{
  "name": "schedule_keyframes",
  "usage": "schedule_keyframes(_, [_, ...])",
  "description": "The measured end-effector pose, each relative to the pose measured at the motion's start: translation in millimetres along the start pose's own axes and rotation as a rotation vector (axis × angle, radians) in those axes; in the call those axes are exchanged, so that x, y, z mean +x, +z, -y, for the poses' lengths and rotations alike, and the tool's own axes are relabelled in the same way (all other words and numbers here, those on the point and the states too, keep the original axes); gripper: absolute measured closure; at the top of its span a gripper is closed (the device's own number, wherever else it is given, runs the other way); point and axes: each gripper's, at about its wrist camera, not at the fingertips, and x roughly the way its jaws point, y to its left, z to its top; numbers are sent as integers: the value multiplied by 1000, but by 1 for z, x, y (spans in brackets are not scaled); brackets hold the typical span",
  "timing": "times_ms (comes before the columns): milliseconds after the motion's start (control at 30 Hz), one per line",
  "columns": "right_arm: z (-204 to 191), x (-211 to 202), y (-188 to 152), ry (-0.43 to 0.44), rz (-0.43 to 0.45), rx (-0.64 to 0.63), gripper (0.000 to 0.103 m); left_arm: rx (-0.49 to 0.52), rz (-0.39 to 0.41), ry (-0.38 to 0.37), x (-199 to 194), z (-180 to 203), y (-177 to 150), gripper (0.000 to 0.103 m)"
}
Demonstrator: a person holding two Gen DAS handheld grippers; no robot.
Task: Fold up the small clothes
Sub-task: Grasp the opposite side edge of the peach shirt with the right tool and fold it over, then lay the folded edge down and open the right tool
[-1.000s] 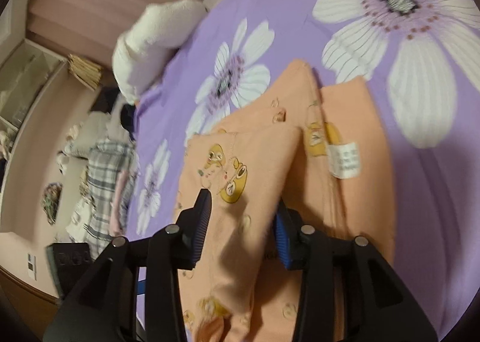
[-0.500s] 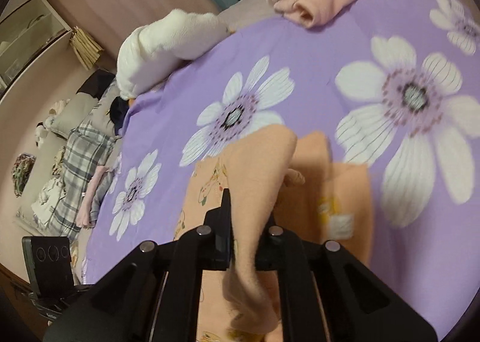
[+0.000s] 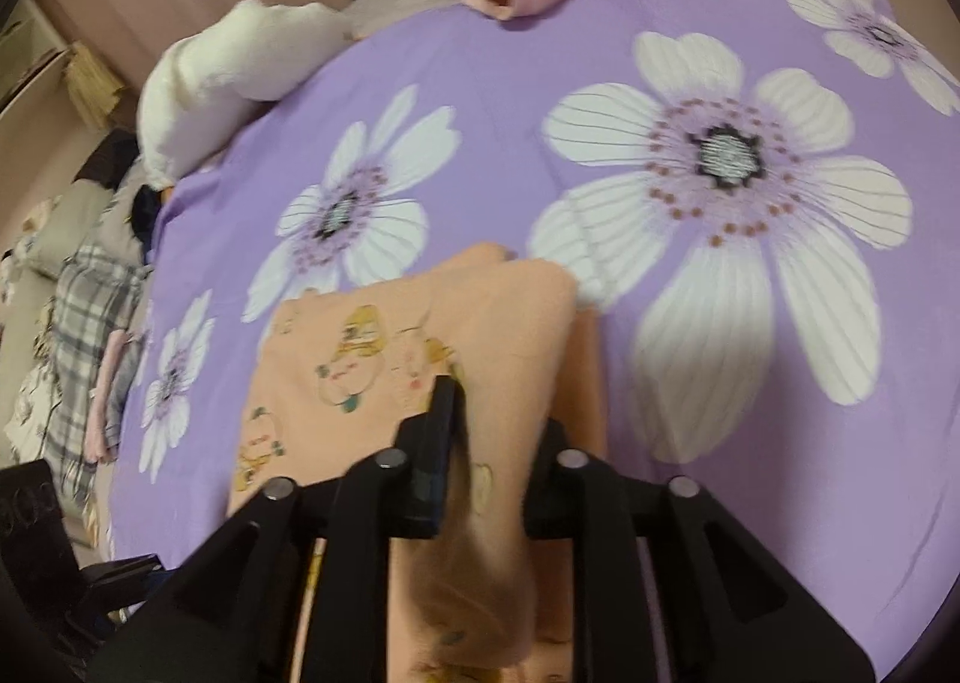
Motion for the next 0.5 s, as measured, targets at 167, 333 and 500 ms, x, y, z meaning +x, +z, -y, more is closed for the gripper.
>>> schedule_keyframes(167, [6, -44, -11, -28, 113, -26, 78, 32, -30, 49, 17, -2, -2, 51])
schedule_keyframes(333, [-4, -78, -57, 88, 95, -154, 78, 18, -26, 31, 18, -8, -4, 51])
schedule_keyframes(500, [-25, -72, -107, 64, 14, -325, 78, -22, -18, 11, 15, -13, -7, 51])
